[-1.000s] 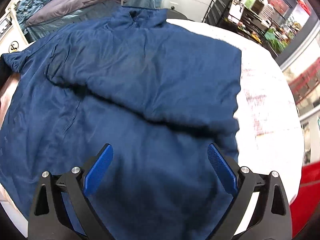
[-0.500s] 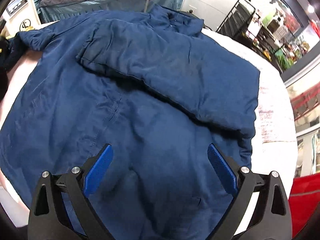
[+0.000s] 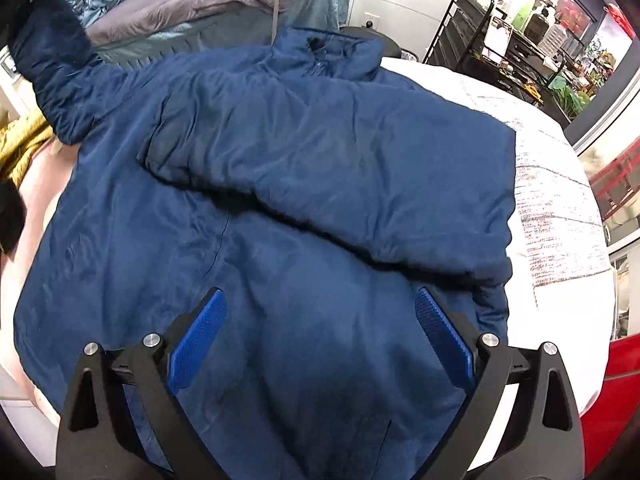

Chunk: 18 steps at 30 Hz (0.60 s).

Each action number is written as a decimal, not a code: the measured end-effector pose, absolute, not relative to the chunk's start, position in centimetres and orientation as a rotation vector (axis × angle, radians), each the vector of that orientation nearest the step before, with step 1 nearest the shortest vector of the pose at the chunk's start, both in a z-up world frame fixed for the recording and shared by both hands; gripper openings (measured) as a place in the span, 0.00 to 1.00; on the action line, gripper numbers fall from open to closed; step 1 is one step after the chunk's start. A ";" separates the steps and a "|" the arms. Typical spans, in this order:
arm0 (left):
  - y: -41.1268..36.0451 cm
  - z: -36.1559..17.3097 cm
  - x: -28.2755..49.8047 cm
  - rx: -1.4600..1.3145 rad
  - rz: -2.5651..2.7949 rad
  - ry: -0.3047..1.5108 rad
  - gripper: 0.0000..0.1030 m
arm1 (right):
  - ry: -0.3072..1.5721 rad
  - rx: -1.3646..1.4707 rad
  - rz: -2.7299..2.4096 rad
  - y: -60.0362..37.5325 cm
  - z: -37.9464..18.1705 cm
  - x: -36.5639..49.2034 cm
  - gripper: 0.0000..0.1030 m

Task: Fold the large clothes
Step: 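Grasp the other sleeve cuff with the left gripper and fold it across the front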

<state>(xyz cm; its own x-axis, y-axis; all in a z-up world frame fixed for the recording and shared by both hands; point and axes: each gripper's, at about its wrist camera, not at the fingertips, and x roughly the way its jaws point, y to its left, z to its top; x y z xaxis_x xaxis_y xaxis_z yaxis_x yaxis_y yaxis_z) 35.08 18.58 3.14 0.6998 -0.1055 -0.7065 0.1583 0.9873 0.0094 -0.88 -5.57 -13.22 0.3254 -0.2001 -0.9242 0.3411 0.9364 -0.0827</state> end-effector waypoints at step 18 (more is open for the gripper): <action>-13.7 -11.1 15.6 0.241 -0.721 1.061 0.12 | 1.243 0.329 -0.552 -14.4 -15.4 -9.6 0.91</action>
<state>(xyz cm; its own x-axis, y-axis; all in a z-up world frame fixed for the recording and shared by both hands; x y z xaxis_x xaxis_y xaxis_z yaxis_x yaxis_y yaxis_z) 15.56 -13.66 -11.11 0.2878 -0.4222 -0.8596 0.6438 0.7498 -0.1527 -9.57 -14.38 -15.40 0.2162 -0.2154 -0.9523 0.5621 0.8250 -0.0590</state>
